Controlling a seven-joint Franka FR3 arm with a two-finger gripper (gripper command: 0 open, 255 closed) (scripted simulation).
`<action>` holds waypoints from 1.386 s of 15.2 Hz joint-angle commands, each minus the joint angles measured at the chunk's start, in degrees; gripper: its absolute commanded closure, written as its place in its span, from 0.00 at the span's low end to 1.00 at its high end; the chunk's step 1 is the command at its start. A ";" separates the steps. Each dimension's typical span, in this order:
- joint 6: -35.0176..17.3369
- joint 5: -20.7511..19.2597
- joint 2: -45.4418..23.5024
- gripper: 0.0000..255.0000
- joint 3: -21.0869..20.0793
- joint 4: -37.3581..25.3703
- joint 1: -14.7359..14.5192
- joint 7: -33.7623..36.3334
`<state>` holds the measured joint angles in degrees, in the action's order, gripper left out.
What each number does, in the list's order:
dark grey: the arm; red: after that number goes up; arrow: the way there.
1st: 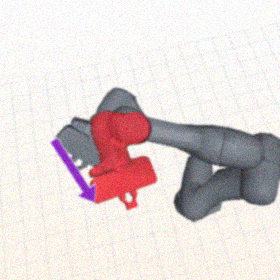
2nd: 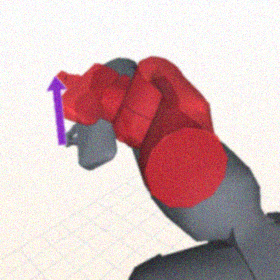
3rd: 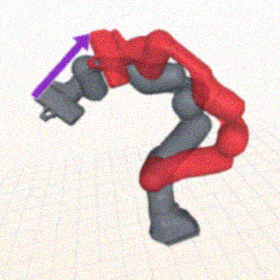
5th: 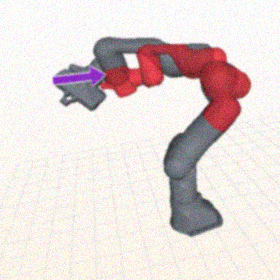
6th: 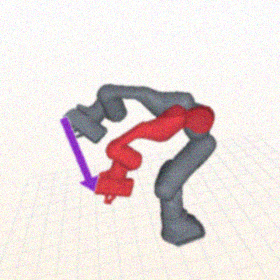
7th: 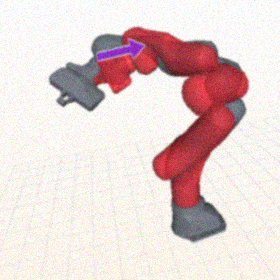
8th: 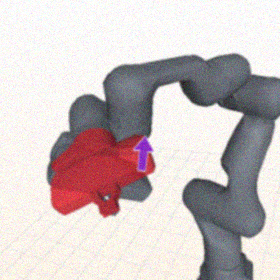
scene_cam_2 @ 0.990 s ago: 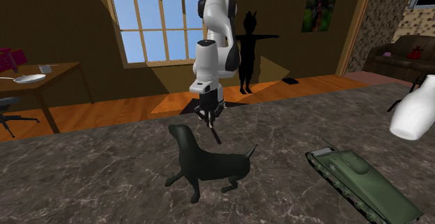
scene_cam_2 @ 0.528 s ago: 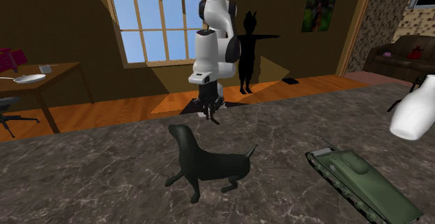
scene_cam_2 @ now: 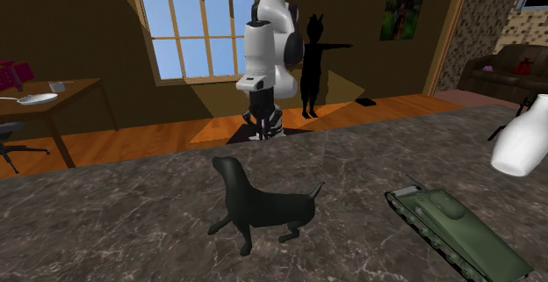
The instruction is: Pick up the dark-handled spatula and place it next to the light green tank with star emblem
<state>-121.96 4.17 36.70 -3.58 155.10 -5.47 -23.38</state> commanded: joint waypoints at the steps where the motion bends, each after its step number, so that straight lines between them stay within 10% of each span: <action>1: 1.72 -0.03 0.67 1.00 0.00 -1.02 -0.02 0.12; 15: 13.25 -0.51 3.02 1.00 0.40 -10.21 0.16 0.44; 21: 11.63 3.04 -1.92 1.00 -6.84 -14.03 -3.10 8.75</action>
<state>-109.89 6.55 36.07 -8.98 142.03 -7.98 -16.35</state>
